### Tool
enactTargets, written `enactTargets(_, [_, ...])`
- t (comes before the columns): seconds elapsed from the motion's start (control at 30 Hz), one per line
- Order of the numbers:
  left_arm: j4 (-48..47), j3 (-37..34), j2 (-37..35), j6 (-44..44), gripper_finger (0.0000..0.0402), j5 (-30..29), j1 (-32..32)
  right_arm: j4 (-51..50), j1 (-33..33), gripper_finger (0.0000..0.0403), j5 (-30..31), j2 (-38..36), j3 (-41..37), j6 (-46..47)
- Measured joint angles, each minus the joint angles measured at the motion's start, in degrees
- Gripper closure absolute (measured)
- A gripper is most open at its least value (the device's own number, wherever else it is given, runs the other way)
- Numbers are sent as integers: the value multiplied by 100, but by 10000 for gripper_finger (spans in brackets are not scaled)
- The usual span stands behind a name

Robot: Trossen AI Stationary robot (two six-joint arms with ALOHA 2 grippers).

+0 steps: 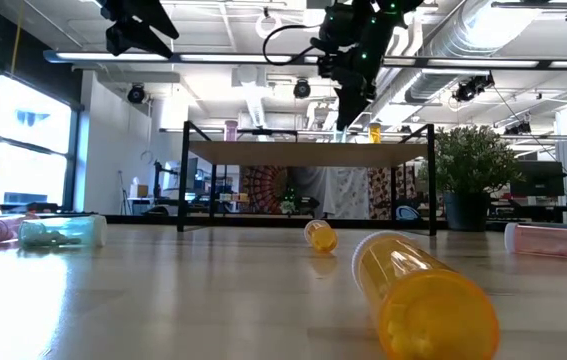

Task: Pick and place medicine bottles onto shelf by color
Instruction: Put the top right blue pill bottle on the shelf

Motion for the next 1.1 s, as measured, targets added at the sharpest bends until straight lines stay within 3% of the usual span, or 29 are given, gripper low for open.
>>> enactTargets(0.63, [0, 0, 0, -4, 200, 0, 0, 25, 0, 298, 16, 0, 0, -64])
enactTargets(0.9, [0, 0, 0, -17, 200, 0, 0, 25, 0, 251, 144, -2, 0, -47])
enactTargets(1.1, [0, 0, 0, -17, 200, 0, 0, 47, 2, 246, 198, -4, 0, -37])
